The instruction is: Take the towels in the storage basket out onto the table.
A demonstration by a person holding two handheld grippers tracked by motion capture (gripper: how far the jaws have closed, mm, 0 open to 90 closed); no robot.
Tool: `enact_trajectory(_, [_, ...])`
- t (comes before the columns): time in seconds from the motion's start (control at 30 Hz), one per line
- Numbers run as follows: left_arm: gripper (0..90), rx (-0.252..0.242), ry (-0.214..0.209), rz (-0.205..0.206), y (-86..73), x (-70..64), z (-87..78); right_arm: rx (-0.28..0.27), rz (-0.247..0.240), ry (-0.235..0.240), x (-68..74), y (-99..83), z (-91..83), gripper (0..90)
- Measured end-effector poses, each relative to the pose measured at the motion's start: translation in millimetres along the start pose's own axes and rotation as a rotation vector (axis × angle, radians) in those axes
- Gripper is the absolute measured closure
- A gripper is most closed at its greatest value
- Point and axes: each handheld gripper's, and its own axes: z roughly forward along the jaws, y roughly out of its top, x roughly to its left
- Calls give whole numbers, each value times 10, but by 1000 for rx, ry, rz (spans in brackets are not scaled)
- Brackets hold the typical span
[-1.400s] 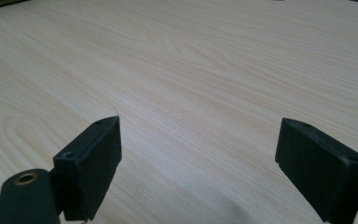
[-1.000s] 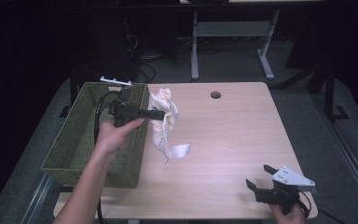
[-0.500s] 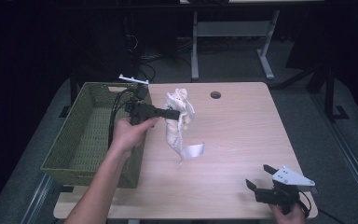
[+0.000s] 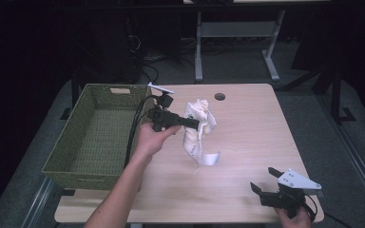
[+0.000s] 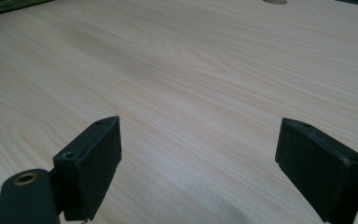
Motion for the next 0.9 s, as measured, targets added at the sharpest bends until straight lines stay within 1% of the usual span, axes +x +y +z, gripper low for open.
enact_trajectory(0.1, [714,7,43,8,2,-13,130,0,-1,7,-8,3,9,139])
enact_trajectory(0.17, [715,21,72,12,-2,-3,203,0,-2,8,-7,6,11,139])
enact_trajectory(0.33, [712,46,119,19,-54,61,393,1,3,11,-7,9,7,139])
enact_trajectory(0.37, [713,45,122,10,-67,69,435,2,1,12,-9,8,9,139])
enact_trajectory(0.43, [712,69,148,18,-87,99,502,7,0,13,-11,8,13,139])
enact_trajectory(0.6, [707,87,203,20,-132,175,620,6,2,14,-13,8,16,139])
enact_trajectory(0.63, [705,85,210,22,-140,183,641,7,1,12,-13,8,17,140])
enact_trajectory(0.7, [702,78,208,16,-163,185,684,7,1,12,-12,9,20,139])
enact_trajectory(0.77, [702,74,225,25,-185,171,734,8,1,12,-11,8,20,139])
enact_trajectory(0.8, [704,79,241,42,-198,168,755,8,2,13,-10,8,18,140])
enact_trajectory(0.87, [706,90,295,66,-226,156,810,7,0,12,-11,7,13,140])
enact_trajectory(0.9, [706,99,308,75,-232,158,827,8,0,12,-9,7,13,140])
